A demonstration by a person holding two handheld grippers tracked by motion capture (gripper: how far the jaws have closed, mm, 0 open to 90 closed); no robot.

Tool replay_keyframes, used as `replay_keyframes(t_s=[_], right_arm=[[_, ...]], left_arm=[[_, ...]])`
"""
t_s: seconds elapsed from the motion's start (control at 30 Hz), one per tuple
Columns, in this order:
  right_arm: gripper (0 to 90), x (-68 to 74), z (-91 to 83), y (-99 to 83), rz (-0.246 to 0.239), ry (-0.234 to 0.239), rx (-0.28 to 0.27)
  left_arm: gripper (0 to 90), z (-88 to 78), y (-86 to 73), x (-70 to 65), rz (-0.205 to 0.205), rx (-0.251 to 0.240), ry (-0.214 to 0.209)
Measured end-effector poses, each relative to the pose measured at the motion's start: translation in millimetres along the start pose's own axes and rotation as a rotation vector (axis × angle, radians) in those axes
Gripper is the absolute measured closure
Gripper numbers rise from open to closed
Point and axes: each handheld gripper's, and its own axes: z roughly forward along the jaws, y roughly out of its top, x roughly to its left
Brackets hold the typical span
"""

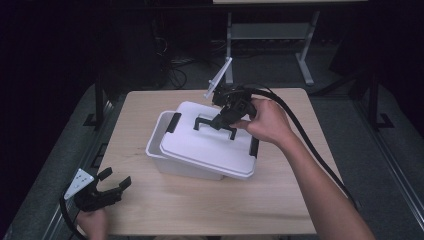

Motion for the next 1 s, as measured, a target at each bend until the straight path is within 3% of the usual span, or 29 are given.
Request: replay_keyframes(t_s=[0.27,0.63,1.0], right_arm=[[84.4,-4.6,12.0,7.8,-0.017,-0.001,0.015],[84.4,-4.5,25.0,32.8,-0.064,0.016,0.038],[84.5,-17.0,42.2,38.8,-0.073,0.04,0.05]], left_arm=[[13.2,0.5,-0.2,0.2,-0.001,0.0,-0.001],[13.2,-0.7,-0.3,0.8,-0.006,-0.006,-0.001],[13.2,-0.4,-0.8,0.9,-0.009,-0.006,0.0]])
